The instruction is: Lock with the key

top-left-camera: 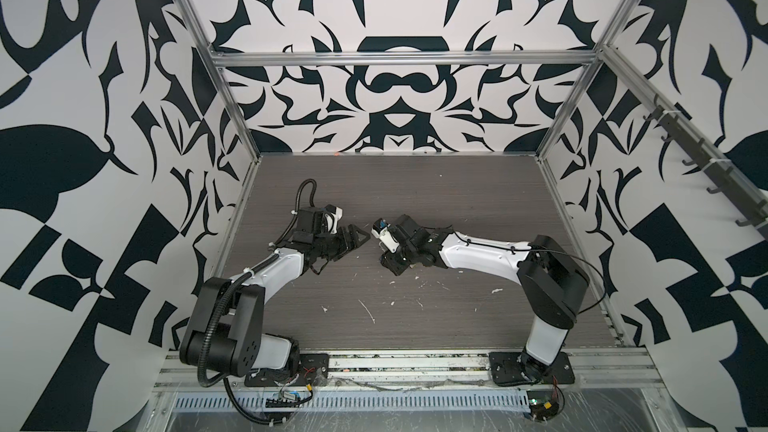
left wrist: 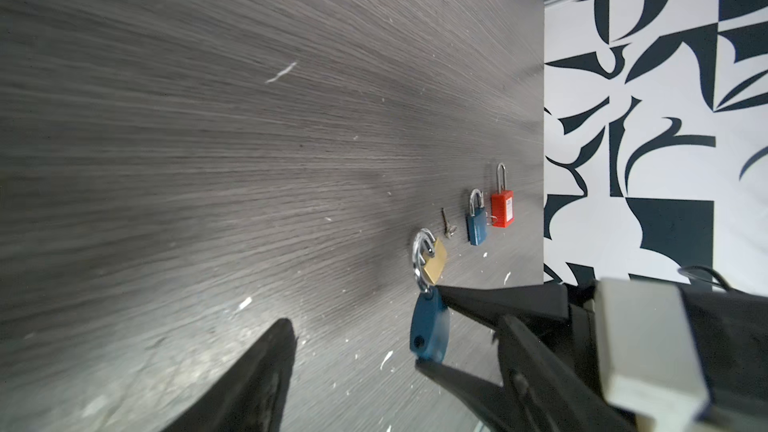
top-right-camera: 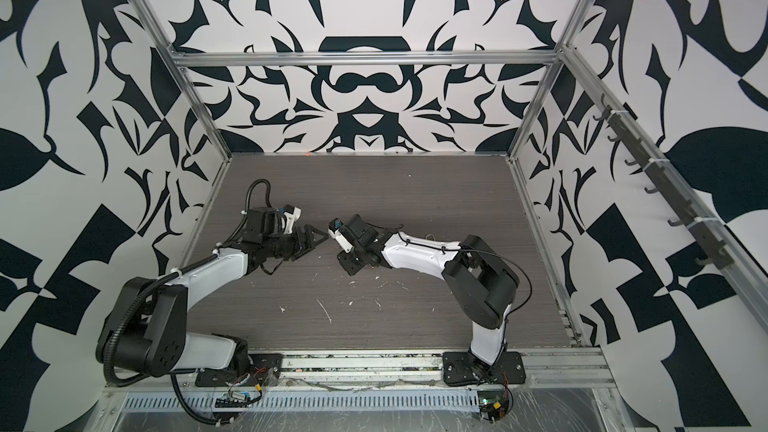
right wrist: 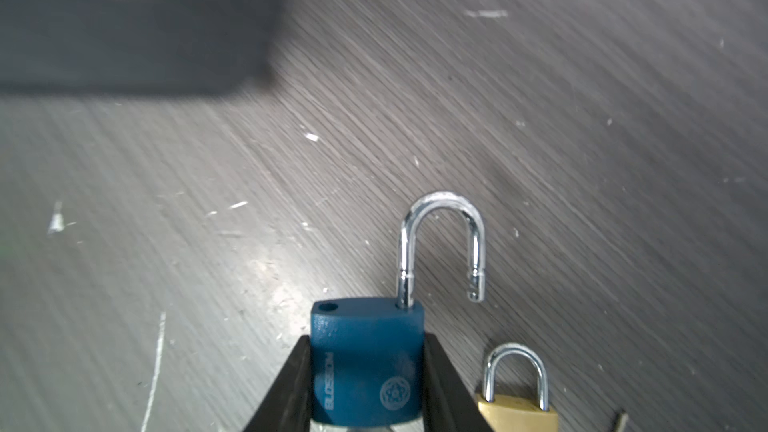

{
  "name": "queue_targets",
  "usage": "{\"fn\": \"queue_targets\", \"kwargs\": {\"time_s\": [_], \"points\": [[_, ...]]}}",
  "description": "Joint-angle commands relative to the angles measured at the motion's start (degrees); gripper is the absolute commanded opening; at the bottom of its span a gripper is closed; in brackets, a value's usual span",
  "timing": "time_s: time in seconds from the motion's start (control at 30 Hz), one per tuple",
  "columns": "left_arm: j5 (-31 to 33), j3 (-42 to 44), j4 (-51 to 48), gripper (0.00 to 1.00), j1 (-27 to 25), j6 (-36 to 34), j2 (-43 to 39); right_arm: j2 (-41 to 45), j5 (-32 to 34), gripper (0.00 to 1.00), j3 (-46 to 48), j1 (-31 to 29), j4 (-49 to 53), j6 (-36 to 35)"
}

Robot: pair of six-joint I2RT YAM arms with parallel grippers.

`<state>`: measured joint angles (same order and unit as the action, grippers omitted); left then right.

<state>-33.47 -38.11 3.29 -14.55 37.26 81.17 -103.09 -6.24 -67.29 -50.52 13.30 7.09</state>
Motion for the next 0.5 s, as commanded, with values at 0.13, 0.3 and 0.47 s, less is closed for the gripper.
{"fn": "queue_targets", "kwargs": {"time_s": [0.13,0.3,0.47], "points": [[-3.8,-3.2,1.9,0.73,-1.8,0.5,4.1,3.8,-2.0,0.27,-1.0,-0.4,-1.3,-2.2],[-5.7,-5.2,2.0,0.64,-3.0,0.8,7.3,5.1,-1.8,0.27,-1.6,-1.1,-0.6,-2.5],[-8.0,-6.5,3.3,0.56,-4.8,1.4,9.1,5.3,-1.2,0.27,-2.8,-1.7,0.5,-3.1]]}}
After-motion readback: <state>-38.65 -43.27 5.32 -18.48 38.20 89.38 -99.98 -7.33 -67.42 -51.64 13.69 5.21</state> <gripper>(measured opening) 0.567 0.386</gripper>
